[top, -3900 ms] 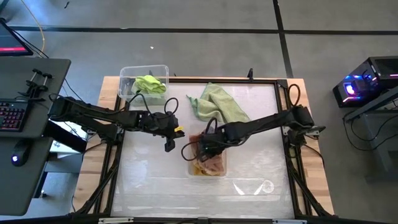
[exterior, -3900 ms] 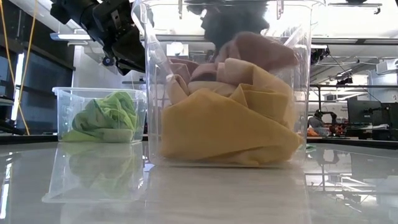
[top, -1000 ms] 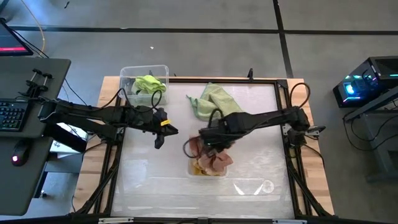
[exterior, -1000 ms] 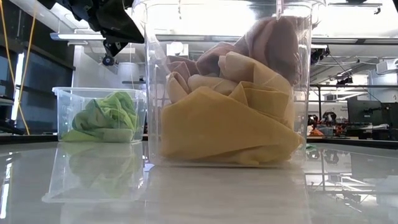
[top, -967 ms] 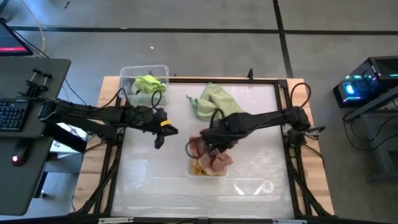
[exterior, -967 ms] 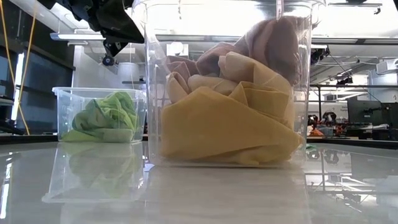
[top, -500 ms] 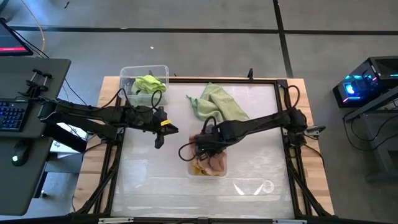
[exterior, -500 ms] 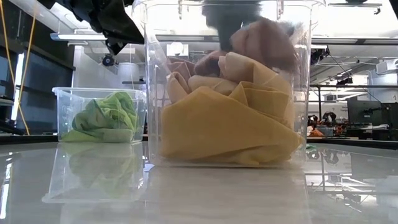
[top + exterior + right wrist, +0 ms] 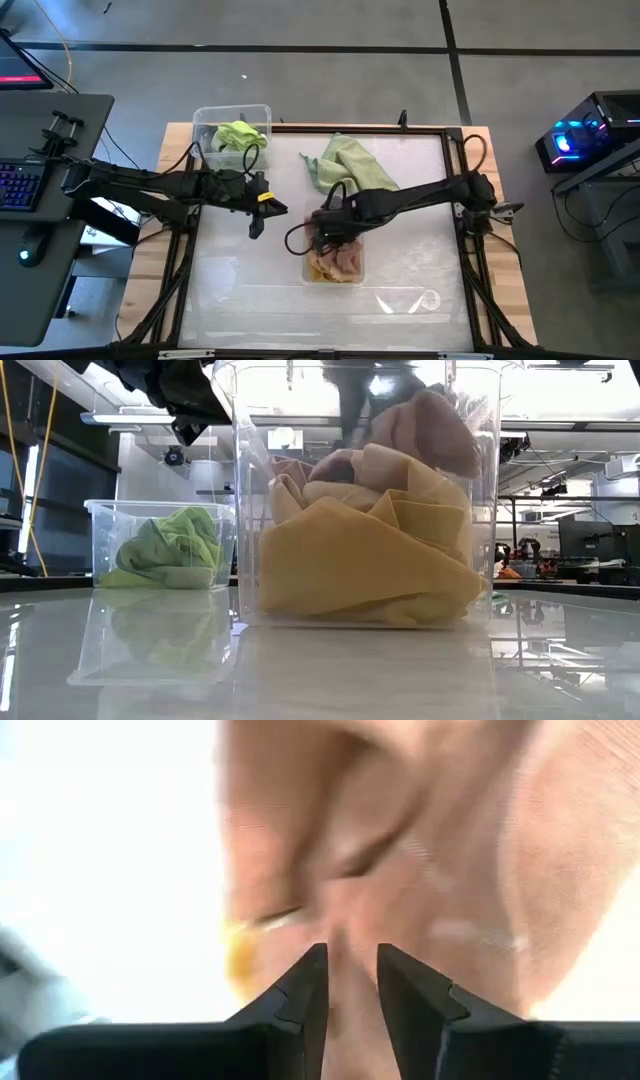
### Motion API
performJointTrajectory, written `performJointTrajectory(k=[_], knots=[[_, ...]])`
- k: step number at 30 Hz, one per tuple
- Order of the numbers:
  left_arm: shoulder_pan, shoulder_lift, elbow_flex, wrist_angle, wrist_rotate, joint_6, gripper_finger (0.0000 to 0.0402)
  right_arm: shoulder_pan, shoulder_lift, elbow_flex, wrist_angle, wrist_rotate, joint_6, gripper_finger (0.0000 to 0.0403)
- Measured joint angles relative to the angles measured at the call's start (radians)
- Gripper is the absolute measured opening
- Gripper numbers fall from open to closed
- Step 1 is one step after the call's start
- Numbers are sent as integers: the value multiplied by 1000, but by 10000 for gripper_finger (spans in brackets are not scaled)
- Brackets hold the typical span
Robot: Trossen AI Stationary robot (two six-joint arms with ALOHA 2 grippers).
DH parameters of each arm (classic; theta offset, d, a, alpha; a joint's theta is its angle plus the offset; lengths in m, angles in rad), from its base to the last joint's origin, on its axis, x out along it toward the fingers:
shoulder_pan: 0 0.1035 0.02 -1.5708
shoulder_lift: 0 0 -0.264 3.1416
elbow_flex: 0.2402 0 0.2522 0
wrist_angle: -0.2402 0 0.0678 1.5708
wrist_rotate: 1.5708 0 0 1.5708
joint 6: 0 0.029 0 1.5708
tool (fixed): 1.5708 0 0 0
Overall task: Sort towels by color in basket
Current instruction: Put the orange towel into the bottom transparent bin
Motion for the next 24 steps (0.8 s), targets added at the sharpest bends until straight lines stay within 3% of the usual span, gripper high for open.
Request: performJointTrajectory(k=[4,9,14,24], knots=[[0,0,0,-1,0,0,32,6,-6,110,-36,-99,1,82],[0,0,0,-3,0,0,33,12,-6,149,-169,-211,214,82],[0,0,0,-6,1,0,32,36,25,104,-273,-130,305,82],[0,0,0,-6,1,1,32,24,147,82,-65,-63,199,82]])
